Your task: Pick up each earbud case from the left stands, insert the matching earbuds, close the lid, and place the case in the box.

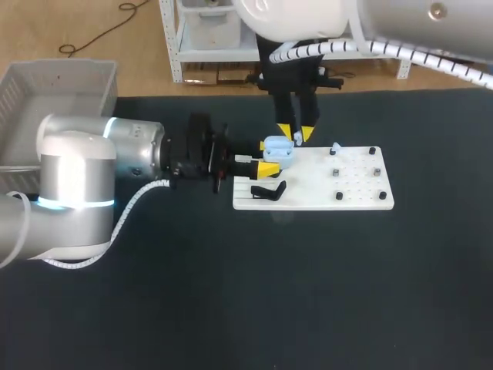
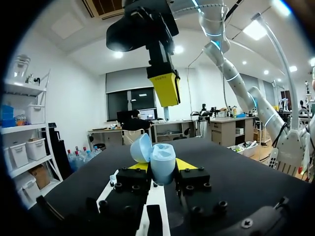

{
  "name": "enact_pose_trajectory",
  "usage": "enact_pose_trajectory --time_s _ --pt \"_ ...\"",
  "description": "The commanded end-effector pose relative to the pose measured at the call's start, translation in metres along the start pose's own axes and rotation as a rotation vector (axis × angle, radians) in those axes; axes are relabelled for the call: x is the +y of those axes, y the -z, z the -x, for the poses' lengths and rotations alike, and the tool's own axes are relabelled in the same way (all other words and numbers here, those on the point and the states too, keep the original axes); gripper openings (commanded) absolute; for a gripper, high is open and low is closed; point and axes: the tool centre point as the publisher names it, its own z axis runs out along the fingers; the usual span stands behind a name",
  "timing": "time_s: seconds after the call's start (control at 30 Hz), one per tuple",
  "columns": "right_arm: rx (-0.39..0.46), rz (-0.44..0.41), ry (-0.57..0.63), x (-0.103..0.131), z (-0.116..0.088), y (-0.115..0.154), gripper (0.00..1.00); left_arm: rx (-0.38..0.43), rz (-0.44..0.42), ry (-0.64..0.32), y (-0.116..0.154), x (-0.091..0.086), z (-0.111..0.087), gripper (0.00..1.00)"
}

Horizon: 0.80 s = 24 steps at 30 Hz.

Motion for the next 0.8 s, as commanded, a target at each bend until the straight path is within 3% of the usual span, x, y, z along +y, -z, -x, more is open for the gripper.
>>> enact_pose_trajectory --time_s 0.03,0.37,0.8 --pt "-0.005 0.007 -0.001 -0.003 -0.002 -0.001 0.00 0.000 0.006 -0.002 0.000 -0.001 0.000 0.00" --pt "-0.005 0.007 -0.001 -0.003 -0.002 -0.001 0.00 0.000 0.007 0.003 -0.001 -0.001 -0.001 0.00" --pt "-0.005 -0.015 -0.110 0.009 0.001 -0.002 0.00 -0.001 0.016 0.046 -0.003 0.001 0.000 0.00"
